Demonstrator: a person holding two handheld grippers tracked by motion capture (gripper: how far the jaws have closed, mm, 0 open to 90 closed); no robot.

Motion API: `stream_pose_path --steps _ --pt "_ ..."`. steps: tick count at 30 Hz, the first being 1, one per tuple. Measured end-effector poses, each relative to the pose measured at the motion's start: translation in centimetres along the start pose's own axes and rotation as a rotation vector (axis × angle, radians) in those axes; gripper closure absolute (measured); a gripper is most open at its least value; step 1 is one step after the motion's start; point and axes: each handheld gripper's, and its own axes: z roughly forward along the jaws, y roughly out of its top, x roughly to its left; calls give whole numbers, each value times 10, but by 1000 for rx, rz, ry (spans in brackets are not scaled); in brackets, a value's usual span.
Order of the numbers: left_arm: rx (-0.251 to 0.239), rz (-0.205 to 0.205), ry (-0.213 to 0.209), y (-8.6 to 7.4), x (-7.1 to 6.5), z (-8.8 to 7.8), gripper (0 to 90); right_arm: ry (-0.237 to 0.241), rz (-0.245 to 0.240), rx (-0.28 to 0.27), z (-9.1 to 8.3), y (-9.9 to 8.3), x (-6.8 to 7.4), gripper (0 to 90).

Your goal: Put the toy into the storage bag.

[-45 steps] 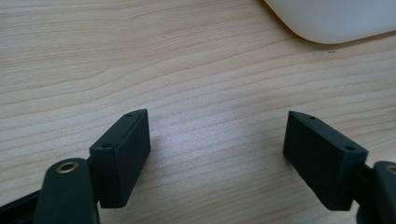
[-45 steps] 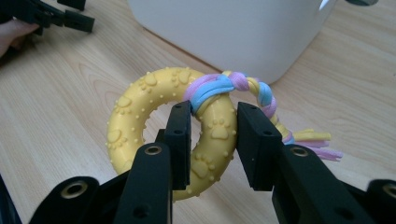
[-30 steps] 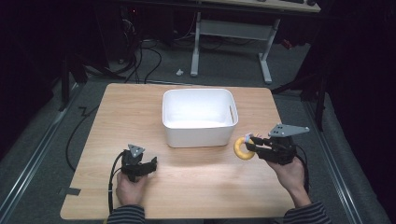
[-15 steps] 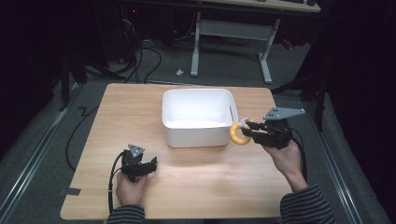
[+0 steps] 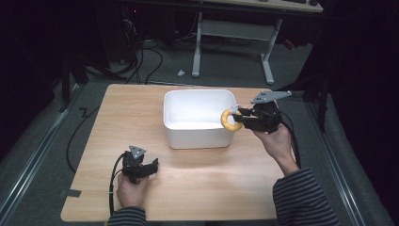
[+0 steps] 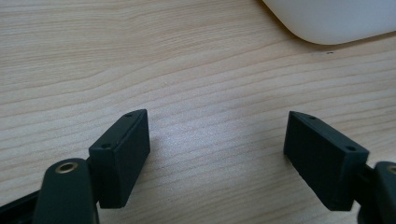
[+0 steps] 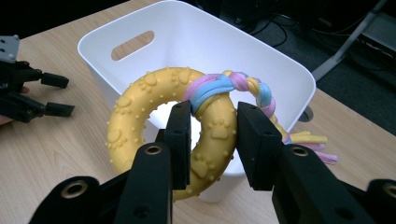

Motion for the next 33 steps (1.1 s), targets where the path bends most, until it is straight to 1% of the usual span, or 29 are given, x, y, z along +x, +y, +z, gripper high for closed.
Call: stream_pose_path --steps 1,5,6,7,11,15,18,19,21,22,25,26,27,30,31,33 --pt "0 0 0 0 0 0 233 1 -7 5 4 3 1 675" --pt "0 1 1 0 0 0 232 -2 -14 12 11 8 2 674" --pt "0 1 2 0 0 0 232 2 -11 12 16 10 2 674" --pt "1 2 2 0 0 0 232 2 -11 12 16 10 2 674" --pt "1 2 3 0 0 0 232 -1 -15 26 28 15 0 674" --pt "2 4 3 0 0 0 233 3 -6 29 34 17 -1 674" --pt "1 4 3 0 0 0 232 -3 -11 41 43 21 -1 674" --pt "1 3 3 0 0 0 232 -3 -11 41 43 21 -1 674" --pt "1 4 3 0 0 0 232 7 5 41 50 23 -4 674" --pt "1 4 3 0 0 0 232 7 5 41 50 23 -4 674" --pt "1 3 2 0 0 0 232 3 10 60 59 23 -6 674" --pt "1 3 2 0 0 0 232 3 10 60 59 23 -6 674" --pt "1 2 2 0 0 0 232 4 19 66 63 23 -7 674" --pt "1 2 2 0 0 0 232 5 26 73 68 22 -7 674" --pt "0 2 2 0 0 0 232 5 26 86 73 23 -7 674" --pt "0 1 0 0 0 0 232 6 18 92 77 23 -6 674"
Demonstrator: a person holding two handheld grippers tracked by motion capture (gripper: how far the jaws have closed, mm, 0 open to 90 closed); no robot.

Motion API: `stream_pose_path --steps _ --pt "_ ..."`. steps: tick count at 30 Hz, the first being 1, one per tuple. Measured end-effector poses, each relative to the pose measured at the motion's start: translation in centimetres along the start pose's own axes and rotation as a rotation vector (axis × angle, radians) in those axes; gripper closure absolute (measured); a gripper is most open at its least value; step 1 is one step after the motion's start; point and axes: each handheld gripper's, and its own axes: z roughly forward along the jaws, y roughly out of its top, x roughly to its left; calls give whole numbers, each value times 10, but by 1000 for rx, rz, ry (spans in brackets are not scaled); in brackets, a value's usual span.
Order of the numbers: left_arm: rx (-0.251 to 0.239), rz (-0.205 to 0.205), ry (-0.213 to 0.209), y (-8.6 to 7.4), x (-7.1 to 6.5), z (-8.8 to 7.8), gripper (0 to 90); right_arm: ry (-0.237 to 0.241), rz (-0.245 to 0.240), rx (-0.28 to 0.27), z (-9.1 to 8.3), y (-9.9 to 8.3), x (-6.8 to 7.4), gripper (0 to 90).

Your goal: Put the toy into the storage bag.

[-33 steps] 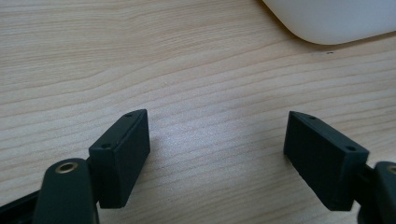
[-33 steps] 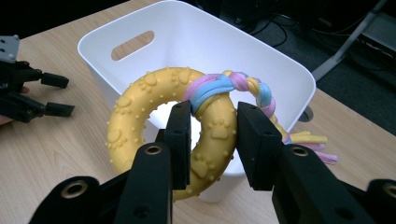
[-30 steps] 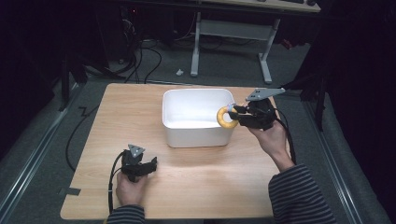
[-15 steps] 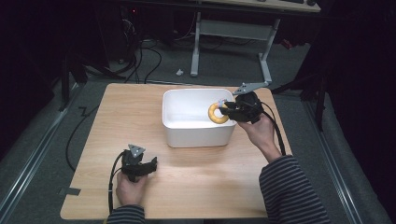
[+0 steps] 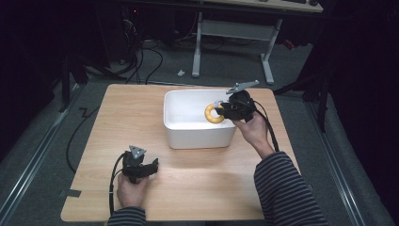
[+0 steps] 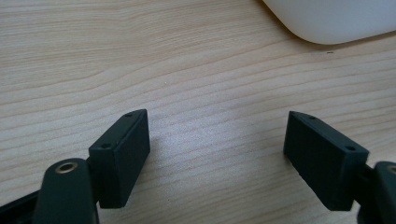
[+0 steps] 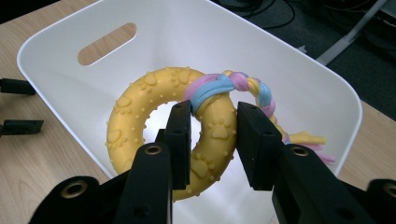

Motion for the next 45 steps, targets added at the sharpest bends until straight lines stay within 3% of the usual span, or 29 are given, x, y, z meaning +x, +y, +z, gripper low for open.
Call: stream_pose_path --steps 19,36,45 --pt "0 -1 -1 0 0 0 232 14 -11 64 29 0 9 673" --pt "-1 -2 -2 0 0 0 232 26 -1 114 40 -4 12 672" --pt "-1 -2 -2 0 0 0 232 32 -22 129 42 -5 14 672"
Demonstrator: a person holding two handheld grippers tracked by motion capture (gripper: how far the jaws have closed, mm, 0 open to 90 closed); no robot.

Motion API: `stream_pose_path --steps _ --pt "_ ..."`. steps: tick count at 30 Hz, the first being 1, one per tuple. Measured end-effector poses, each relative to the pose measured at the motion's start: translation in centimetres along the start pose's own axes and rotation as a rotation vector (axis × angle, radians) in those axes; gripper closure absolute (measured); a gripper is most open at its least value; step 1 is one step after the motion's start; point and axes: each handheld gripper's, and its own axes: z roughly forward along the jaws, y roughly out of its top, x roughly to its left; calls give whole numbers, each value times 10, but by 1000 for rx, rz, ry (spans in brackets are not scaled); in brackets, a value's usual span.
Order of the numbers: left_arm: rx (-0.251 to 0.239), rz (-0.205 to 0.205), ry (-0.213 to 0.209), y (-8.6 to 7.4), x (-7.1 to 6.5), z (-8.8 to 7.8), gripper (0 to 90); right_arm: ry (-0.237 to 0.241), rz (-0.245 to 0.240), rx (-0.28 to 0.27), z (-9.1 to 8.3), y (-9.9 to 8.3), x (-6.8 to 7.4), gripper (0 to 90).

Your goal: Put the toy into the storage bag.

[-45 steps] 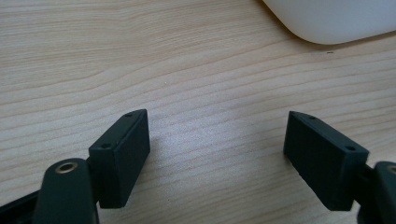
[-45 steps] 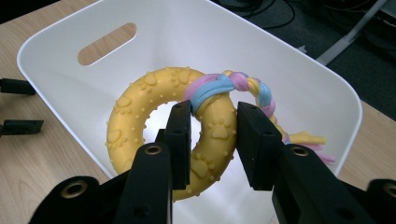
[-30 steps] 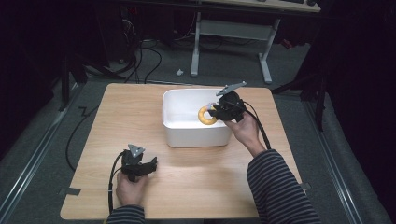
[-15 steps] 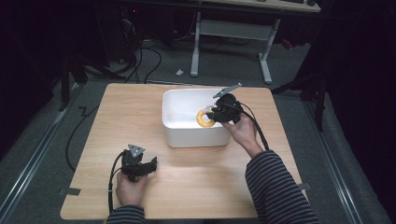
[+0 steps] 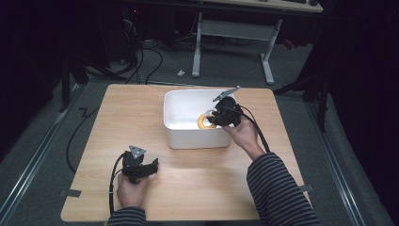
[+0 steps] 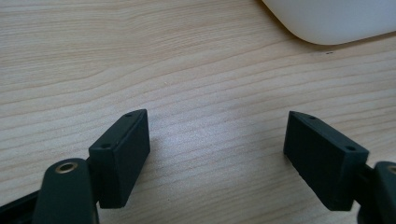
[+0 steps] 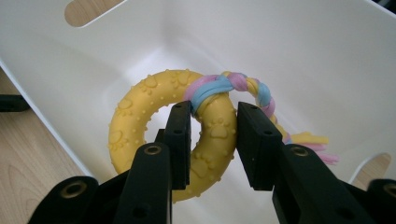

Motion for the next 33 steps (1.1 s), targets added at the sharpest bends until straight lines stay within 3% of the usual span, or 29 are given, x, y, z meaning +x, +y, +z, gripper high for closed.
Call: stream_pose_path --steps 14,18,23,27,33 --pt "1 0 0 0 0 0 232 2 8 4 1 0 1 669" --pt "0 0 1 0 0 0 232 -2 27 -18 -1 0 1 585" --pt "0 2 2 0 0 0 232 -9 38 -55 -11 -1 -2 523" --pt "1 3 2 0 0 0 232 -43 44 -78 -25 -7 -8 494" --pt "0 1 1 0 0 0 232 -34 85 -114 -40 -13 -17 477"
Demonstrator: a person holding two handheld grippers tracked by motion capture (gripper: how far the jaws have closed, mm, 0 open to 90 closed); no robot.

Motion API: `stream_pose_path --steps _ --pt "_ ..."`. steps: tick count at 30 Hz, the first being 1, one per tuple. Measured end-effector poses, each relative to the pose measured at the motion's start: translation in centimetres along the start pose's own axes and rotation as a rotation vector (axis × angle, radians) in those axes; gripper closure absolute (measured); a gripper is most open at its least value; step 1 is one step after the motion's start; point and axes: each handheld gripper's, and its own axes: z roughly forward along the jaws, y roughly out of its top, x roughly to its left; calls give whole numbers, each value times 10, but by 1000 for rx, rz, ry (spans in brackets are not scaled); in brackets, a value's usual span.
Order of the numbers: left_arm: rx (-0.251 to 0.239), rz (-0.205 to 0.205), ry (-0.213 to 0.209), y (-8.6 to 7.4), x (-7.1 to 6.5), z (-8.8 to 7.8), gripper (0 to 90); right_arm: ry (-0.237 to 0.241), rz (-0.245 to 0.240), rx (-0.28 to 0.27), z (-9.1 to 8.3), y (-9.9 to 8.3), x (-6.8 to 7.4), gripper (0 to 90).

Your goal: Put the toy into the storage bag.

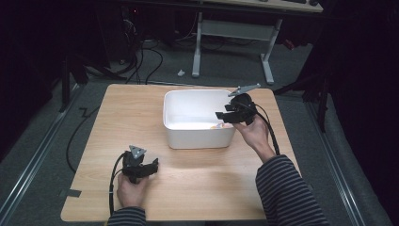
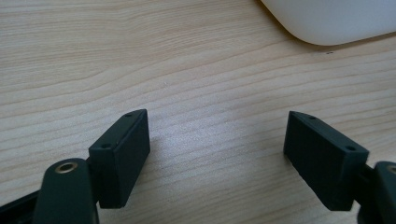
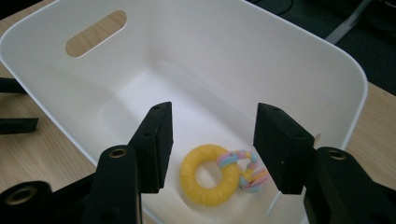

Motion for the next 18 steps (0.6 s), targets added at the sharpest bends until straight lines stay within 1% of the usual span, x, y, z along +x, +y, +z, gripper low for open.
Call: stream_pose_path --steps 5,6,7,9,18 --pt "0 -1 -1 0 0 0 231 -1 14 -20 -12 -4 -6 473" --pt "-1 -1 0 0 0 0 231 -1 23 -34 -16 -7 -7 468" --pt "0 0 0 0 0 0 231 -1 23 -34 -16 -7 -7 468" --pt "0 0 0 0 0 0 231 3 32 -49 -22 -11 -11 467" --pt "0 0 0 0 0 0 231 -2 61 -73 -37 -23 -19 464"
